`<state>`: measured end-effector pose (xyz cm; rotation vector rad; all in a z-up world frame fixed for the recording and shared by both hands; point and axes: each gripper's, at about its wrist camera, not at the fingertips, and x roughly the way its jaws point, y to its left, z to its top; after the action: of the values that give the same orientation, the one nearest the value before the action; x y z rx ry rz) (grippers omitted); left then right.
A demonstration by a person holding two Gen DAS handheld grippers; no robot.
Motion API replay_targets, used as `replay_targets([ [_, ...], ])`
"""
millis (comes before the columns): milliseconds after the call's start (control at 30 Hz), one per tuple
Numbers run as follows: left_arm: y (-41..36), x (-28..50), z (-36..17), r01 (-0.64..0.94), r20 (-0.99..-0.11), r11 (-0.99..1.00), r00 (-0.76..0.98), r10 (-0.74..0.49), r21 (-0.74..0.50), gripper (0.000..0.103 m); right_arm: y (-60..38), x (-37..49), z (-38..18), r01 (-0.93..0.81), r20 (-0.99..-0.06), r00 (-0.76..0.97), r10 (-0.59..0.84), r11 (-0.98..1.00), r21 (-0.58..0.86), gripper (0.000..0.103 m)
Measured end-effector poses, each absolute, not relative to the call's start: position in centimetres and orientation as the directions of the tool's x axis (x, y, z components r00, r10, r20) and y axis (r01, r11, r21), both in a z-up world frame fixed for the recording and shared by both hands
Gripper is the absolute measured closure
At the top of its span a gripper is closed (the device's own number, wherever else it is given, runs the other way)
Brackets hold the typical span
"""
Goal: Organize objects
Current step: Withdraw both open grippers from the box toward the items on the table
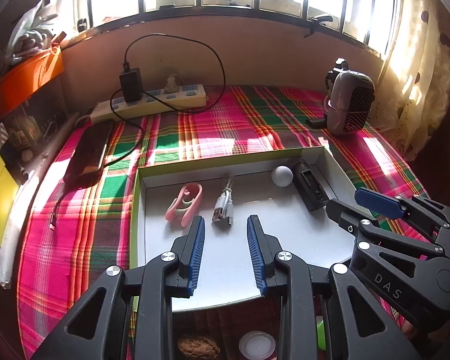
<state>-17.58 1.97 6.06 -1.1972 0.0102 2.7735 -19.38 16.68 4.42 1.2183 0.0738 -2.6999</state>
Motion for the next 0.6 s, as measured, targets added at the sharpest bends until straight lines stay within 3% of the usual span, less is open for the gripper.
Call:
replay_targets([
  [600,0.4,-11.2,6.6,-0.107,-0.692,-0.992,-0.712,0.119,-0.061,0.076,17.1,-12.7,5.5,0.189,-0.703,-0.693,-0.157,-0.981,0.033,0.062],
])
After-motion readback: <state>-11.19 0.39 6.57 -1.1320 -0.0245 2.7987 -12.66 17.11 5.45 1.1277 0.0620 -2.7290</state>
